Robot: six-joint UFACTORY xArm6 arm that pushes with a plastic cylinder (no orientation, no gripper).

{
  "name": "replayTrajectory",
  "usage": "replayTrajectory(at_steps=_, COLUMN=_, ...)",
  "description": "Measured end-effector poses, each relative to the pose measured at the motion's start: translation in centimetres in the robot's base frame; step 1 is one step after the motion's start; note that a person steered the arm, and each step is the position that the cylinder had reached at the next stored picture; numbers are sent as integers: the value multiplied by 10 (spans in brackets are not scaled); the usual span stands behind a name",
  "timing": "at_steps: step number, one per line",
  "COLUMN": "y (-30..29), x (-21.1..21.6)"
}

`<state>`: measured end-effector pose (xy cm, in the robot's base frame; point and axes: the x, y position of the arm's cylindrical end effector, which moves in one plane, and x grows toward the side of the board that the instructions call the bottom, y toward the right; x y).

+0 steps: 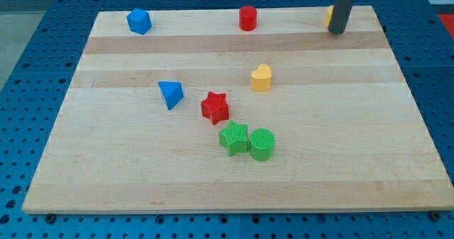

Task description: Point your arm to the green circle

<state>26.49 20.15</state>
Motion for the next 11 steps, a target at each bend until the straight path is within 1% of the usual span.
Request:
replayTrajectory(at_steps=2, y=0, x=0)
replayTrajectory(at_steps=3, y=0, x=7)
replayTrajectory(at_steps=4, y=0, x=36)
replayTrajectory(at_steps=6, y=-15, x=111)
replayTrajectory(at_steps=9, y=-76, x=227)
replayTrajectory(at_steps=11, y=-114, x=274)
